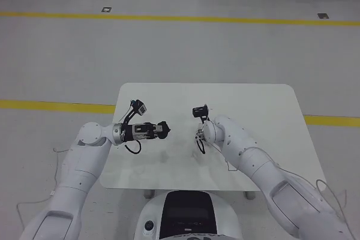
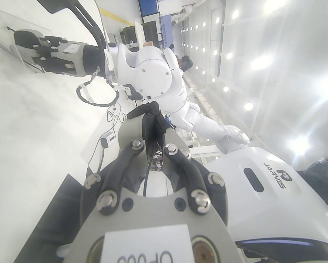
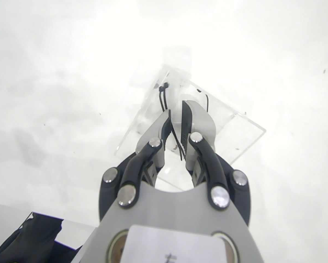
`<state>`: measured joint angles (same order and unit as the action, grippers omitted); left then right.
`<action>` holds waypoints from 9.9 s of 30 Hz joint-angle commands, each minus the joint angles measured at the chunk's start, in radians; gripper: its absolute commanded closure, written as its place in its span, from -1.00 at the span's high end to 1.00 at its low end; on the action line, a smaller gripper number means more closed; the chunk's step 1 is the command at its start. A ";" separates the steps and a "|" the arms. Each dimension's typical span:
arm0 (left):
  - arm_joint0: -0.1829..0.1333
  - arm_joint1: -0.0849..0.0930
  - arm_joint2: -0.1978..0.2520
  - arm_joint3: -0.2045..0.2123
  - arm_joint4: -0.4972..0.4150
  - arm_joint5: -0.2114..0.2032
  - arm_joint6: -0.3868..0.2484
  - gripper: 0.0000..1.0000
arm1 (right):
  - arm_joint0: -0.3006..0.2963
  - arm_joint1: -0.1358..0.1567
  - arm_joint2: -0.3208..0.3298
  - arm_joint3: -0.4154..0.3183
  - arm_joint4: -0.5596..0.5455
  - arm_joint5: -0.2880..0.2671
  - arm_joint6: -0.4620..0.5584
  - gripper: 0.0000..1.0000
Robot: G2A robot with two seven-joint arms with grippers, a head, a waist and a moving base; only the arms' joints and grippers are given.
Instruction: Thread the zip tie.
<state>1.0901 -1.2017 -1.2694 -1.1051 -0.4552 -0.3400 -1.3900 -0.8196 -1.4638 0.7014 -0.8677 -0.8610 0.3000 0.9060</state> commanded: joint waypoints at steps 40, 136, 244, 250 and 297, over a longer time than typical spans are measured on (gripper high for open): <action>0.000 0.000 0.000 0.000 0.000 0.000 0.000 -1.00 | -0.059 0.005 0.099 -0.117 -0.082 0.011 0.021 -1.00; 0.000 0.000 0.000 0.000 0.000 0.000 0.000 -1.00 | -0.746 0.088 0.302 -0.773 -0.205 -0.376 -1.281 -1.00; 0.000 0.000 0.000 0.000 0.000 0.000 0.000 -1.00 | -0.681 0.029 0.127 -0.656 -0.503 -0.179 -1.527 -1.00; 0.000 0.000 0.000 0.000 0.000 0.000 0.000 -1.00 | -0.683 0.029 0.127 -0.664 -0.523 -0.172 -1.511 -1.00; 0.000 0.000 0.000 0.000 0.000 0.000 0.000 -1.00 | -0.649 -0.002 0.121 -0.605 -0.594 -0.117 -1.520 -1.00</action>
<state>1.0901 -1.2017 -1.2694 -1.1051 -0.4552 -0.3400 -1.3900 -1.4693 -1.4651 0.8224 -1.4738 -1.4552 0.1816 -0.6137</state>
